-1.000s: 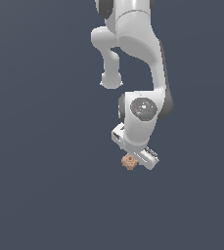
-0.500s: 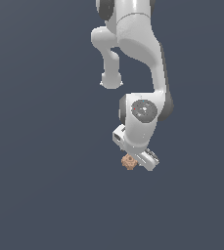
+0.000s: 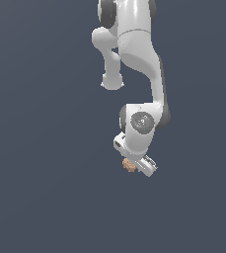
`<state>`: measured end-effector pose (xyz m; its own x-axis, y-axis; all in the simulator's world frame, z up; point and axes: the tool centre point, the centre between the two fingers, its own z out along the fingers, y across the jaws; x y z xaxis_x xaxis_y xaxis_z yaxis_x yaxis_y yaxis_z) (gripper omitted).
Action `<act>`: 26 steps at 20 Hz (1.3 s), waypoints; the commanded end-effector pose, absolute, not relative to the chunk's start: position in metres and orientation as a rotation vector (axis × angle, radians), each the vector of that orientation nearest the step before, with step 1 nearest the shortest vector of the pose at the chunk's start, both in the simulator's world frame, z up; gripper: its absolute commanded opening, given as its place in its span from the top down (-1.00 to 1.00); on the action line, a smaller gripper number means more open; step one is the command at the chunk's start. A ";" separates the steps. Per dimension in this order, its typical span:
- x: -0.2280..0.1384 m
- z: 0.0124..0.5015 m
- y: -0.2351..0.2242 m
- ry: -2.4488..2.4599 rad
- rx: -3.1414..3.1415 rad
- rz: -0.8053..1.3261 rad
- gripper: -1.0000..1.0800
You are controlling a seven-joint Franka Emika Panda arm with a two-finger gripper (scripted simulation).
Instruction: Pick up the object and move it to a goal position.
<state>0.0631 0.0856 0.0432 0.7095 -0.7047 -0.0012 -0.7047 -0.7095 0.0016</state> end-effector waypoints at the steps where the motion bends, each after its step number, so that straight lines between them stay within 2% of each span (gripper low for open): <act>1: 0.064 0.040 0.086 -1.198 2.904 0.000 -0.92; 3: 0.065 0.041 0.086 -1.198 2.904 0.000 -0.92; 4: 0.065 0.041 0.086 -1.198 2.904 0.000 1.00; 17: 0.064 0.042 0.085 -1.198 2.904 0.000 1.00; 26: 0.049 0.062 0.074 -1.198 2.905 -0.001 1.00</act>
<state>0.0524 0.0768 0.0571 0.7096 -0.7046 -0.0009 -0.7046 -0.7096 0.0007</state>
